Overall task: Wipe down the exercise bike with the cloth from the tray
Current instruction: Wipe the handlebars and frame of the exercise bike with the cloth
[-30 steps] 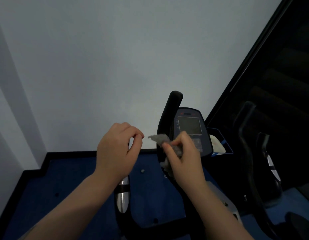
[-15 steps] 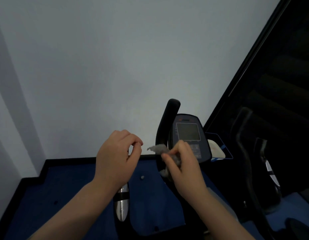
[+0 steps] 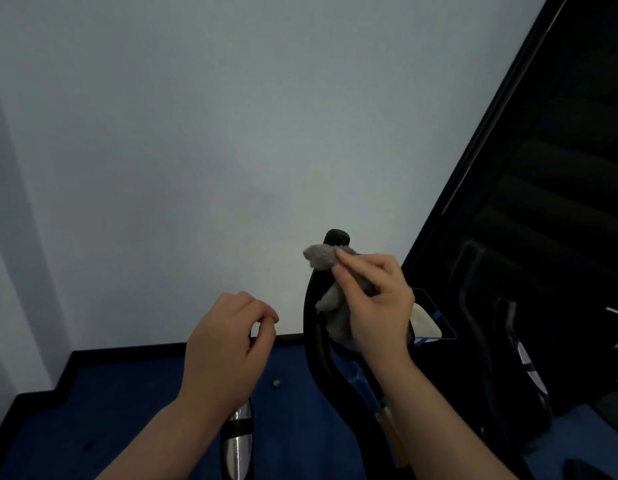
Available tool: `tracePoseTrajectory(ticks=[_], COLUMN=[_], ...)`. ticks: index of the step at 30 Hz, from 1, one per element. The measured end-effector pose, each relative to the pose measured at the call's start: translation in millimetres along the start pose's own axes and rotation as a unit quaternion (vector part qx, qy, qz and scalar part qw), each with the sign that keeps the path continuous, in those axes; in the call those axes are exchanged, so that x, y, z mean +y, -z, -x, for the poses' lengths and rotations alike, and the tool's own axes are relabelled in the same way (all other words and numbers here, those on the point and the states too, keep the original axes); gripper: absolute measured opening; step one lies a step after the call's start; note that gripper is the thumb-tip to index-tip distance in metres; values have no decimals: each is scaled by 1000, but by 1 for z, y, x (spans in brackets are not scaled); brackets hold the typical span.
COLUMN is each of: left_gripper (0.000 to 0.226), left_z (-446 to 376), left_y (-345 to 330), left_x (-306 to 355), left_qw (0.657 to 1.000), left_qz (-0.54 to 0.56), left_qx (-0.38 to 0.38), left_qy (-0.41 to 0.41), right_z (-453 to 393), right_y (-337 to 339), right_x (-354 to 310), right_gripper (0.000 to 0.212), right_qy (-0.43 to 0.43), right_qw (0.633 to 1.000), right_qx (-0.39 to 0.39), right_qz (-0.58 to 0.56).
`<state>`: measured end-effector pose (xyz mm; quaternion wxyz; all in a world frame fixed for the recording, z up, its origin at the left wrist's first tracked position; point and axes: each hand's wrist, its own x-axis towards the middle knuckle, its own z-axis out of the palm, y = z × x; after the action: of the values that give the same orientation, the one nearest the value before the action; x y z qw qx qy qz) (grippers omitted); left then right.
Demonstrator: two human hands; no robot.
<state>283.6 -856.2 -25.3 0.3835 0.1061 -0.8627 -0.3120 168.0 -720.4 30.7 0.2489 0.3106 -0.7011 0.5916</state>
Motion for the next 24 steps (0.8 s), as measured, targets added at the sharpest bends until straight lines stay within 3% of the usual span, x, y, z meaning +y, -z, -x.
tracePoseTrajectory(ticks=[6, 10, 14, 16, 21, 24], left_gripper=[17, 17, 17, 17, 18, 18], left_z=[0, 0, 1, 0, 0, 0], left_y=[1, -1, -2, -3, -5, -5], left_x=[1, 2, 3, 2, 2, 1], left_qw=[1000, 1000, 1000, 1000, 1000, 1000], left_qz=[-7, -11, -12, -16, -12, -10], left_qx=[-1, 7, 10, 11, 16, 20], left_qy=[3, 4, 8, 7, 15, 18], right_z=[-31, -5, 22, 13, -8, 32], right_y=[0, -12, 4, 13, -1, -5], right_x=[-1, 14, 27, 21, 7, 22], right_gripper=[16, 19, 23, 24, 21, 24], right_qy=[-67, -101, -163, -152, -106, -97], right_qw=[992, 990, 984, 985, 993, 995], right_qx=[36, 56, -55, -73, 25, -18], right_qz=[-100, -82, -37, -28, -45, -2])
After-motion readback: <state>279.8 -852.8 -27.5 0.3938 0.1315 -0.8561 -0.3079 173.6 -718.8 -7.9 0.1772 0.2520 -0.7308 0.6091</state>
